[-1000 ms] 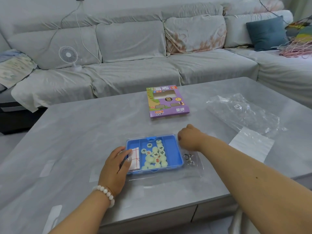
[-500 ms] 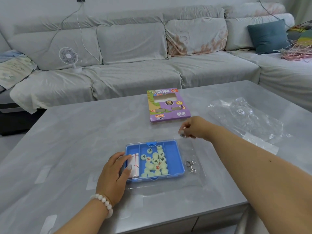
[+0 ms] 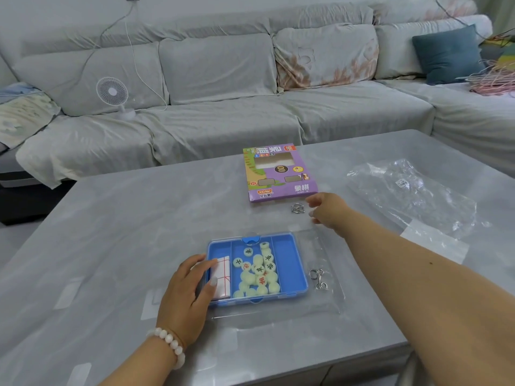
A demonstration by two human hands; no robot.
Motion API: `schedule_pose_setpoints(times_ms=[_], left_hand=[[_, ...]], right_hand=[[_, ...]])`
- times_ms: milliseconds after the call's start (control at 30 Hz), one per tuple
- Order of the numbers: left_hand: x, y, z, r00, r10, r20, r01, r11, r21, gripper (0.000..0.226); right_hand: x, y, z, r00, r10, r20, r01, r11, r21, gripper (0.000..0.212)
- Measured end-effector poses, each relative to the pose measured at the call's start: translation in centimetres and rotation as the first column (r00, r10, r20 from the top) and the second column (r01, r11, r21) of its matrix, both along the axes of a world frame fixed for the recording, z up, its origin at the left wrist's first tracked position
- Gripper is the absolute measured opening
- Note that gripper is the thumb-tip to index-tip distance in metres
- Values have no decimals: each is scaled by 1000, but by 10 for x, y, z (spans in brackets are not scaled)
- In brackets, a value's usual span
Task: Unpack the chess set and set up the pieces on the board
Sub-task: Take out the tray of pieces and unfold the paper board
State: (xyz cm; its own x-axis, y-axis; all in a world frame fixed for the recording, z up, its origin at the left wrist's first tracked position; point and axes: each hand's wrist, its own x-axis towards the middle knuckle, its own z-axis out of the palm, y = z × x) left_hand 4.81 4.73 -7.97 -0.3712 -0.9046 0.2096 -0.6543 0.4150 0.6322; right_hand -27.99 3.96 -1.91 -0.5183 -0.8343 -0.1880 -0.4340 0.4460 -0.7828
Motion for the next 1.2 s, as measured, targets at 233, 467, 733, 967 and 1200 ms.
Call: schedule_pose_setpoints(times_ms=[233,467,733,967,1200], left_hand=[[0,-1,3,1000,-30,9,30,997,-66,53],[0,-1,2,999,-25,22,26,997,-69,37],[-2,2,4,999,-2,38,4,998,-64,36],[-3,2,3,999,14,43,-12,999,-45,37],[-4,3,4,999,12,42,-10,999,-37,37]], right_hand=[[26,67,51,862,477,-172,-412,856,312,14],[55,81,46,490,768,-412,-437,626,646,34],[63,83,41,424,835,-350,-357,509,783,34],[65,78,47,607,785,-124,-422,451,786,33],[59,81,46,605,791,-90,-488,458,743,26]])
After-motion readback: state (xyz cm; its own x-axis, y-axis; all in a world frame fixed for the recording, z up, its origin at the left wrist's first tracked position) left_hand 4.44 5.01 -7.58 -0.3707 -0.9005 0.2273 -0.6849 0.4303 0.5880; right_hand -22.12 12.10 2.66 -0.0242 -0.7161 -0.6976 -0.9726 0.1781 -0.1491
